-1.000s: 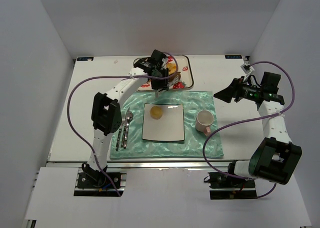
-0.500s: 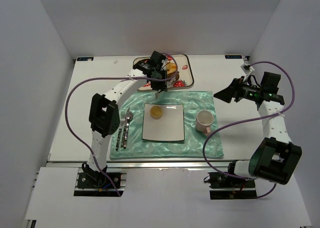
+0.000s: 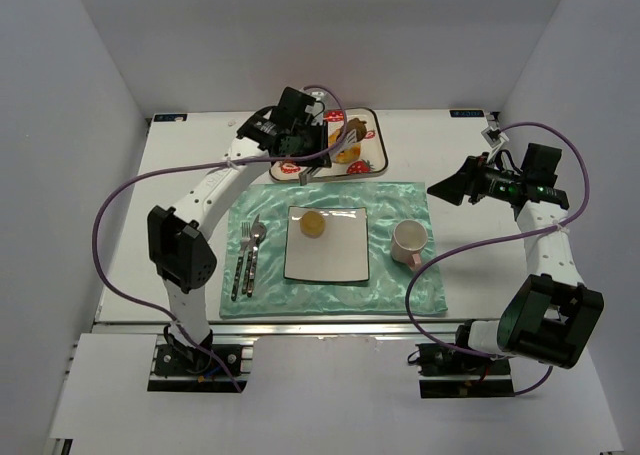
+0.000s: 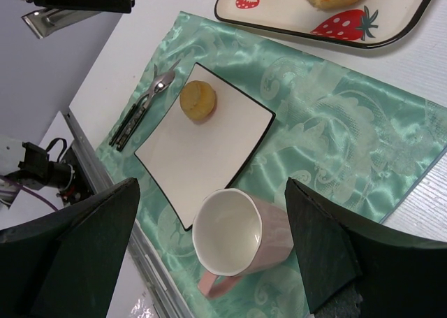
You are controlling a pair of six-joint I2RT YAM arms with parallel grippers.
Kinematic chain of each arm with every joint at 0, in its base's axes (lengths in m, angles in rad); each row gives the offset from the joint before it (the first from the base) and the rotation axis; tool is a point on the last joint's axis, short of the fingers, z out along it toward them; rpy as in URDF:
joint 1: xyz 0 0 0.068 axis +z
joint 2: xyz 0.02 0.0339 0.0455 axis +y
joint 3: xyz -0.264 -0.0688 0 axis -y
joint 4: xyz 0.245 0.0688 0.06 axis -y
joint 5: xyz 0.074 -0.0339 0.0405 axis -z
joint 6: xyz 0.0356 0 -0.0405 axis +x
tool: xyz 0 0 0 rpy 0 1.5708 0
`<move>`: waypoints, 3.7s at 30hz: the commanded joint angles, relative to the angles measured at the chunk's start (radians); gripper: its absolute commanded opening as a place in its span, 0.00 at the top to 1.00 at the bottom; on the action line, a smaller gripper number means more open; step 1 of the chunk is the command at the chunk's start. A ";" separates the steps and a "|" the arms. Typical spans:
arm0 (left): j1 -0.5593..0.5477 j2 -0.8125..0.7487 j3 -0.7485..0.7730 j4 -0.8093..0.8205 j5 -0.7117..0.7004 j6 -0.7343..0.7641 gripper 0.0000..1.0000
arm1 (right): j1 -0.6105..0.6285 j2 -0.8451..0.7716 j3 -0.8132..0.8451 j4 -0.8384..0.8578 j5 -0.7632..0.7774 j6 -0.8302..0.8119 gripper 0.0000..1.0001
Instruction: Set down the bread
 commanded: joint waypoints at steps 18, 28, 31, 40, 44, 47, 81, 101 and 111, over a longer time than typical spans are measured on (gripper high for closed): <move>-0.025 -0.460 -0.490 -0.039 0.204 0.138 1.00 | -0.005 -0.021 0.010 0.015 -0.024 -0.001 0.11; -0.116 -0.609 -0.728 -0.038 0.130 0.149 1.00 | -0.003 0.002 0.030 0.005 -0.027 0.004 0.11; -0.127 -0.621 -0.766 -0.004 0.105 0.147 0.95 | -0.003 -0.001 0.031 0.001 -0.025 0.001 0.11; -0.133 -0.638 -0.789 -0.010 0.085 0.161 0.40 | -0.005 -0.009 0.024 -0.010 -0.019 -0.013 0.11; -0.133 -0.656 -0.788 -0.027 0.093 0.176 0.34 | -0.003 -0.003 0.021 -0.001 -0.021 -0.009 0.11; -0.133 -0.667 -0.789 -0.033 0.101 0.180 0.34 | -0.003 -0.004 0.018 0.001 -0.021 -0.006 0.11; 0.556 -0.688 -0.936 0.296 -0.112 0.173 0.45 | -0.003 -0.003 0.013 0.016 -0.037 -0.002 0.11; 0.827 -0.368 -1.167 0.682 -0.195 0.216 0.27 | -0.005 0.029 0.071 -0.103 -0.065 -0.114 0.11; 0.826 -0.359 -1.196 0.683 -0.191 0.223 0.17 | -0.003 0.028 0.070 -0.126 -0.056 -0.138 0.11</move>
